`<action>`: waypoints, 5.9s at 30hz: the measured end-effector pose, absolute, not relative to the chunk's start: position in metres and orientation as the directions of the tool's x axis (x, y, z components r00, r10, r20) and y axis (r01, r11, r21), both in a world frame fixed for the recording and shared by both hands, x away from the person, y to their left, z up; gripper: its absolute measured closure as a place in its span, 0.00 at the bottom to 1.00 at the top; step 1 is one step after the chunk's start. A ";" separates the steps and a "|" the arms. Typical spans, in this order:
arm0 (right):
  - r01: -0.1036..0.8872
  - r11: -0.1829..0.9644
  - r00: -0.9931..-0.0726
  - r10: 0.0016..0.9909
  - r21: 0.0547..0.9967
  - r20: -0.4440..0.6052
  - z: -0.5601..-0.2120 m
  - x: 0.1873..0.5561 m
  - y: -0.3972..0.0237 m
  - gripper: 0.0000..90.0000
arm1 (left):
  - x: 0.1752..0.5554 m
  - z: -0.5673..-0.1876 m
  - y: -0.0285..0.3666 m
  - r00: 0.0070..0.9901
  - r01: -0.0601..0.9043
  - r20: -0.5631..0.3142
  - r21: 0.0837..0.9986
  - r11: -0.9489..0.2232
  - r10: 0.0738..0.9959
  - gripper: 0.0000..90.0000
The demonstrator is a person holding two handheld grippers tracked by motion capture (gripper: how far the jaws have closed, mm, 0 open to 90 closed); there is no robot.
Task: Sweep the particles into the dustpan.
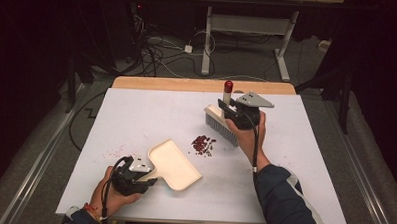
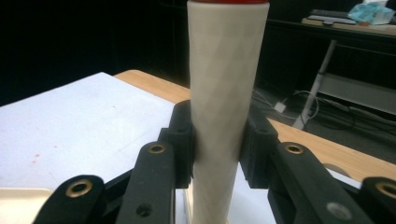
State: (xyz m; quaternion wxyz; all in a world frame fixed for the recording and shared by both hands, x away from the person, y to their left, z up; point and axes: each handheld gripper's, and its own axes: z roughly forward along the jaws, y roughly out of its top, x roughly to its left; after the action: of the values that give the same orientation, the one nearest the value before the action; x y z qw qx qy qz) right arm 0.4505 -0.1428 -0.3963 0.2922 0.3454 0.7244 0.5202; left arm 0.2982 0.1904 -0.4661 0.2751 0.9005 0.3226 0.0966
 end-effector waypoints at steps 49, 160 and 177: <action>0.128 0.265 -0.690 0.716 0.956 -0.107 -0.407 0.360 -0.074 0.77 | 0.327 -0.467 0.146 0.731 0.599 -0.008 0.486 -0.636 0.682 0.71; 0.131 0.357 -0.733 0.663 0.925 -0.152 -0.385 0.269 -0.146 0.78 | 0.305 -0.463 0.140 0.781 0.563 0.010 0.424 -0.710 0.625 0.71; 0.056 0.333 -0.701 0.685 0.941 -0.201 -0.380 0.327 -0.136 0.78 | 0.307 -0.463 0.145 0.777 0.572 -0.007 0.424 -0.702 0.629 0.71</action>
State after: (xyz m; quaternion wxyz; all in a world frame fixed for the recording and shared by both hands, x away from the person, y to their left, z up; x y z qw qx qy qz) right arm 0.3269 -0.1355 -0.3803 0.3003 0.2441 0.7592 0.5233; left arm 0.3073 0.1455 -0.4626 0.2058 0.9200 0.3263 0.0692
